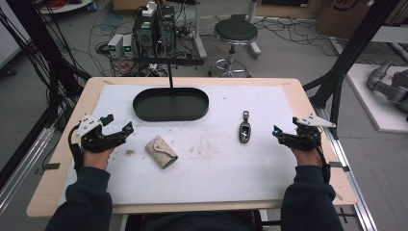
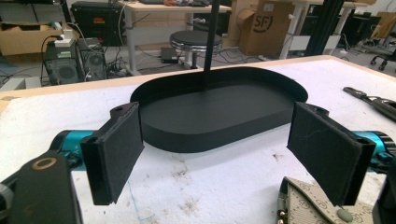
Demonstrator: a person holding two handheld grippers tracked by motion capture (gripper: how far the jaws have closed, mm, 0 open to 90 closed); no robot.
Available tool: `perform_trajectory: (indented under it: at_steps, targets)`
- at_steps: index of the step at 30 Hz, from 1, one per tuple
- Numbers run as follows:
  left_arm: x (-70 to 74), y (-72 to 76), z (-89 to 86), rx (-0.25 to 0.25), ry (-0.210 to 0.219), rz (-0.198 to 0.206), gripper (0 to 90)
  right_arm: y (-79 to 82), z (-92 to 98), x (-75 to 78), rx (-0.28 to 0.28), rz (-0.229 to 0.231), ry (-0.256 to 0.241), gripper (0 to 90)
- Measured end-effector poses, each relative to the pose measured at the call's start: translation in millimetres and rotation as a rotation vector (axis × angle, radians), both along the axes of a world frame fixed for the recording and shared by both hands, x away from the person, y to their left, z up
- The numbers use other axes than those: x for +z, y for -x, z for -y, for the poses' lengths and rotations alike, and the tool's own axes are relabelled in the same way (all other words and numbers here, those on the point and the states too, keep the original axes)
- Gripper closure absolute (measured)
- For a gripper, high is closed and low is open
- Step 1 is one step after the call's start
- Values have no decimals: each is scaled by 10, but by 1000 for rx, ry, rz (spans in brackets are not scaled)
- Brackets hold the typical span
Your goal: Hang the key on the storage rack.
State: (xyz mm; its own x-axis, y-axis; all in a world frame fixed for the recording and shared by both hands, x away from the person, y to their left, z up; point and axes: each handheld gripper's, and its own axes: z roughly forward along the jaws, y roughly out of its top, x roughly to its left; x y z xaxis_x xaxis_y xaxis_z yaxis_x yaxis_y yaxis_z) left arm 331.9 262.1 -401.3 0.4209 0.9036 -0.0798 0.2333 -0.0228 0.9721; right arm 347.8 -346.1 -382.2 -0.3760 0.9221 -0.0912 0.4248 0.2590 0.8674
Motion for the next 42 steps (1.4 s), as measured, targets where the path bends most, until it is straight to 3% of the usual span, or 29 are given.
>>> perform_trajectory:
  at_steps: [12, 15, 24, 25, 29, 30, 31, 32, 35, 36, 38, 42]
  targets:
    - [-19, -12, 21, 7, -7, -9, 180, -11, -28, -17, -6, 1, -28, 195]
    - [-20, -11, 29, 3, -11, -10, 181, -9, -134, -18, 7, -1, -73, 199]
    - [-44, 21, -6, 0, -26, -15, 185, -94, -456, -73, 23, -16, -100, 334]
    - [-51, 30, -26, 8, -25, -18, 185, -148, -579, -97, 34, -29, -73, 336]
    - [-49, 38, -53, 21, -17, -16, 185, -235, -724, -178, 44, -83, -40, 331]
    - [-50, 36, -58, 21, -18, -17, 185, -303, -836, -252, 24, -93, 0, 245]
    - [-51, 33, -60, 20, -20, -18, 185, -303, -836, -252, 24, -93, 0, 245]
    - [-56, 26, -59, 22, -19, -20, 186, -366, -926, -309, 1, -104, 35, 188]
    - [-63, 10, -55, 20, -20, -27, 188, -426, -992, -363, -3, -135, 42, 188]
    - [-63, 7, -52, 19, -20, -26, 189, -504, -1072, -445, -5, -182, 60, 188]
    - [-64, 4, -50, 16, -24, -25, 191, -557, -1123, -498, -11, -209, 79, 188]
    - [-64, 5, -41, 14, -24, -29, 193, -622, -1179, -570, 15, -228, 111, 238]
